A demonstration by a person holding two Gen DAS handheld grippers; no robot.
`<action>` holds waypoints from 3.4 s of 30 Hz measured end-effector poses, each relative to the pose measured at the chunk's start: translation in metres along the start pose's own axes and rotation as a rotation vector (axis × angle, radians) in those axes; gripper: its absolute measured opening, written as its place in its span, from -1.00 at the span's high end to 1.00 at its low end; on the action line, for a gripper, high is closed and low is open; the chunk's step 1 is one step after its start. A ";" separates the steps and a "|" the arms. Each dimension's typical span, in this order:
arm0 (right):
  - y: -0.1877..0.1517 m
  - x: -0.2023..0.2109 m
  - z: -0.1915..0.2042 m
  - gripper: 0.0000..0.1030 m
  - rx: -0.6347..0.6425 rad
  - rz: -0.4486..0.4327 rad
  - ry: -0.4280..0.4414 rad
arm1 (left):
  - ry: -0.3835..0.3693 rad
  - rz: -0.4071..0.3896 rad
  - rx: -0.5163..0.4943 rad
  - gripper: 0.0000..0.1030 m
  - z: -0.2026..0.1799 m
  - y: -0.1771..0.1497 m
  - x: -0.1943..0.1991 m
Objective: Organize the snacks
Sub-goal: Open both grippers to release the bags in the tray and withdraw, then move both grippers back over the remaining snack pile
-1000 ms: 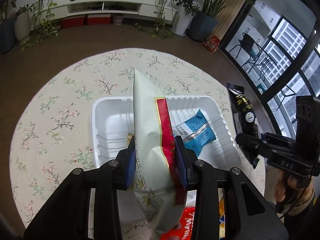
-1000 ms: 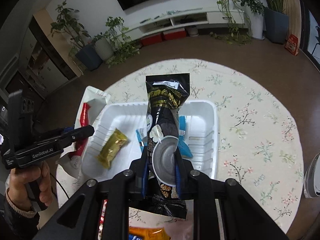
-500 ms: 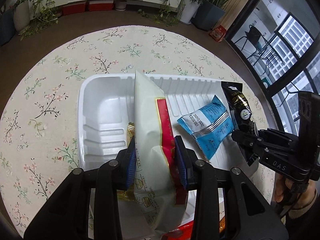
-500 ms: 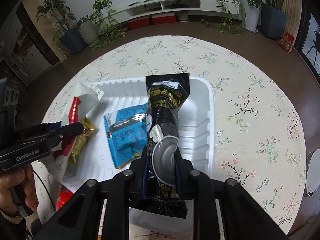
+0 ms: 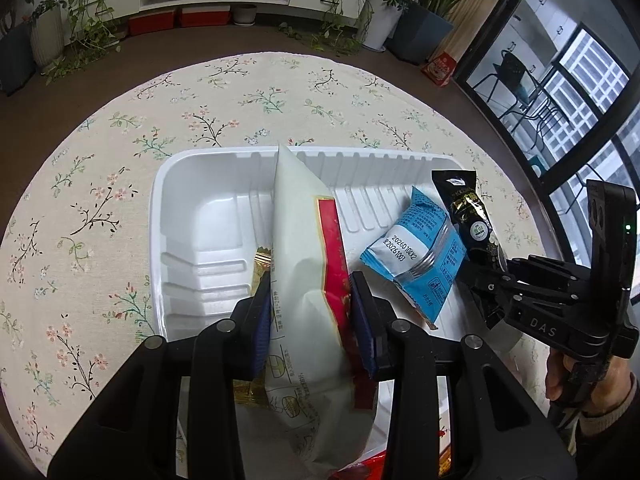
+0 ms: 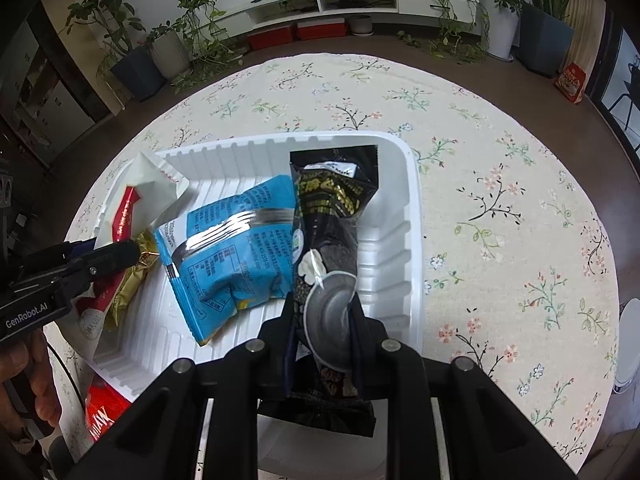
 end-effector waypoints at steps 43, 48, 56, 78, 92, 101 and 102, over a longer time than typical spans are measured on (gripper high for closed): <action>-0.047 0.120 0.010 -0.61 0.059 -0.224 0.084 | 0.069 -0.256 0.007 -0.93 0.003 -0.044 0.146; -0.075 0.153 0.005 -0.71 0.039 -0.291 0.142 | 0.080 -0.312 0.020 -0.97 -0.002 -0.083 0.180; -0.130 0.178 0.000 -0.71 0.002 -0.322 0.155 | 0.089 -0.255 0.139 -0.97 -0.010 -0.166 0.205; -0.231 0.179 0.014 -0.71 0.004 -0.269 0.173 | 0.197 -0.071 0.202 -0.96 -0.064 -0.275 0.162; -0.242 0.172 0.026 -0.71 0.029 -0.250 0.195 | 0.229 0.040 0.164 -0.70 -0.052 -0.276 0.130; -0.245 0.169 0.037 -0.71 0.050 -0.243 0.197 | 0.184 0.082 0.176 -0.69 -0.066 -0.273 0.119; -0.245 0.169 0.038 -0.71 0.054 -0.244 0.193 | 0.187 0.076 0.178 -0.69 -0.069 -0.274 0.117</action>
Point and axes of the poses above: each gripper's, at about its wrist camera, not at the fingertips, and x roughly against the way its jaws point, z to its left, y to its top, the point moved 5 cm from there along -x, roughly the way its jaws point, and after that the axes turned 4 degrees about -x, right-handed, at the moved point
